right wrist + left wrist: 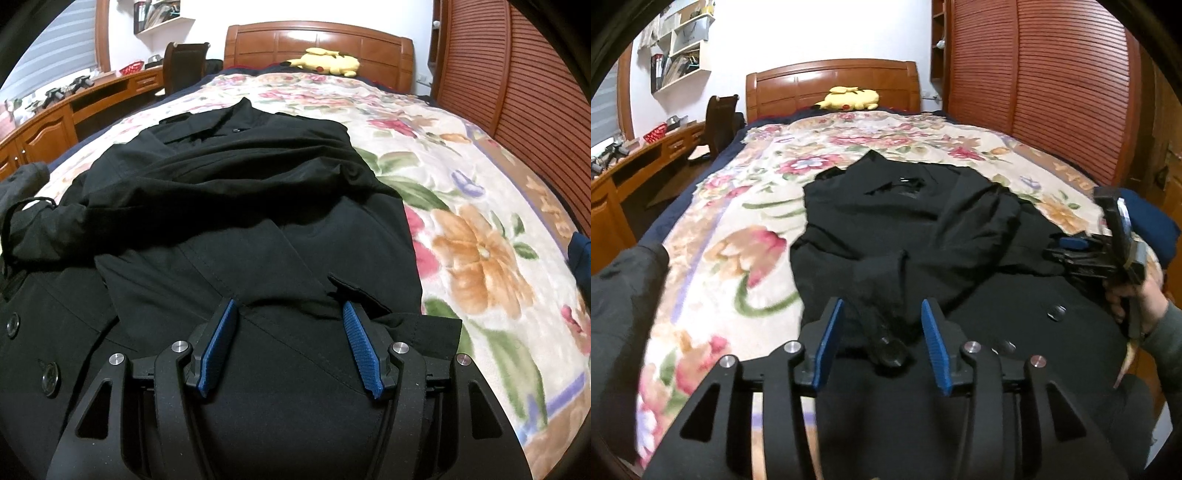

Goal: Fold large clothes

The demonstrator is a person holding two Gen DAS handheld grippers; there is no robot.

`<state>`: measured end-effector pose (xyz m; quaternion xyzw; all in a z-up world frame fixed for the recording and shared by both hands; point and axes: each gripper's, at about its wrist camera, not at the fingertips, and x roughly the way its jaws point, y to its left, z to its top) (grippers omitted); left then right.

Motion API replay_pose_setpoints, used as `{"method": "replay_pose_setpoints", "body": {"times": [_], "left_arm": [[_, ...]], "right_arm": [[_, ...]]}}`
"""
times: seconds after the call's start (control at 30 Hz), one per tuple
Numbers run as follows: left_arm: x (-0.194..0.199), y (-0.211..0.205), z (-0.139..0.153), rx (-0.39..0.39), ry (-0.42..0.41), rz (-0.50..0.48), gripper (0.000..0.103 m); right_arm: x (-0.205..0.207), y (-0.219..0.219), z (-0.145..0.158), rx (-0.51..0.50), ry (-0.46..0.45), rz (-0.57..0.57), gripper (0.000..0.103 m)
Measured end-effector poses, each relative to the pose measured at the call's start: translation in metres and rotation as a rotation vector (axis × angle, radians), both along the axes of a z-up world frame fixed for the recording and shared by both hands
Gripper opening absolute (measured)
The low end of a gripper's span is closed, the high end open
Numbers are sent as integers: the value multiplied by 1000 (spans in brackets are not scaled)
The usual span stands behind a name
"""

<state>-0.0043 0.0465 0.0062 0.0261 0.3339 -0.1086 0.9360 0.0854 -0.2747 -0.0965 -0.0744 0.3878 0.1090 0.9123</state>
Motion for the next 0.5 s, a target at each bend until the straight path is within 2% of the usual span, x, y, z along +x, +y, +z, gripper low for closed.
{"method": "replay_pose_setpoints", "body": {"times": [0.2,0.3,0.4,0.5], "left_arm": [[47,17,-6,36,47,50,47],[69,27,-11,28,78,70,47],[91,32,-21,21,128,75,47],[102,28,-32,47,162,67,47]], "right_arm": [[0,0,1,1,-3,0,61],[1,0,1,2,-2,1,61],[0,1,1,7,0,1,61],[-1,2,2,10,0,2,61]]}}
